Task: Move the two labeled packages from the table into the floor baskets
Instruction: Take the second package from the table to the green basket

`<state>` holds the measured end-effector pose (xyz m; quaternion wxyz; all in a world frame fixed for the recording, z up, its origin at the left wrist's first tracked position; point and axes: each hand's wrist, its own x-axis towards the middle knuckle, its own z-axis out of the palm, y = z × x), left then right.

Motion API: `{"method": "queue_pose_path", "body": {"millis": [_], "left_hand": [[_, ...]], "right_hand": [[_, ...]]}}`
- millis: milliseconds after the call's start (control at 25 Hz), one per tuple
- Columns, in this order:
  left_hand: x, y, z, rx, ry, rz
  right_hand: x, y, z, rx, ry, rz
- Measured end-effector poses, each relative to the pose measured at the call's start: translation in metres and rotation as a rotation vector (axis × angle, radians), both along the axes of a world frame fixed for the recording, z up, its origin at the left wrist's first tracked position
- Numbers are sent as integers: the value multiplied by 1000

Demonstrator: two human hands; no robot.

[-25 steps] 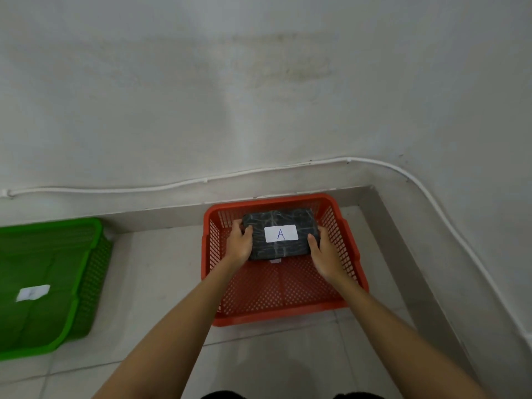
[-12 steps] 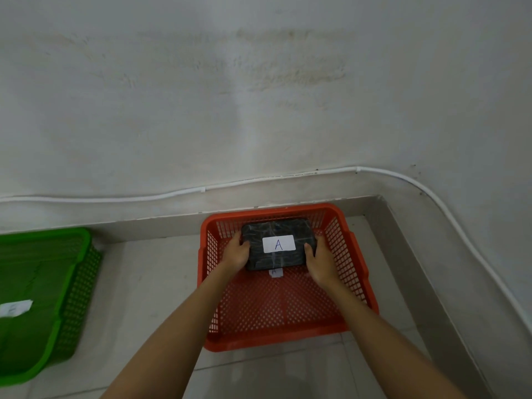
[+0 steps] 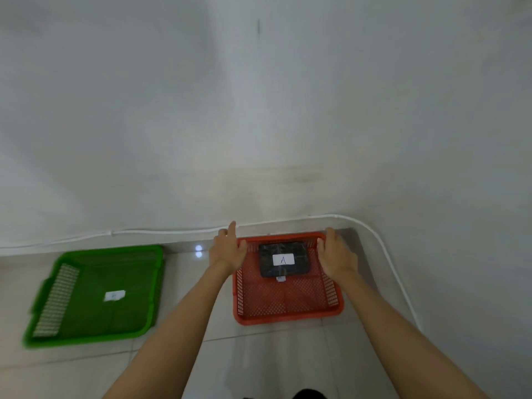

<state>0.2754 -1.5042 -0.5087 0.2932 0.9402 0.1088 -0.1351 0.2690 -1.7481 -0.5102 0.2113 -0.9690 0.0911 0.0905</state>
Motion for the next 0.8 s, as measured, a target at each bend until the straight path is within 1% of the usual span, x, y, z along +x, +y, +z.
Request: {"method": "queue_pose_path", "body": {"millis": [120, 280, 400, 480, 560, 680, 800], "left_hand": [[-13, 32, 144, 140, -76, -3], [-32, 87, 329, 251, -189, 57], [-53, 134, 440, 295, -283, 137], [-73, 166, 500, 333, -326, 200], [-94, 196, 546, 379, -346, 246], [-129, 241, 599, 413, -397, 316], [-173, 290, 638, 454, -443, 358]], "right_hand": [[-2, 23, 137, -115, -46, 136], [2, 75, 311, -273, -177, 272], [3, 123, 420, -327, -313, 374], [-3, 159, 481, -315, -391, 433], [-14, 198, 530, -310, -479, 491], [-37, 257, 589, -284, -585, 567], [-67, 318, 631, -268, -640, 607]]}}
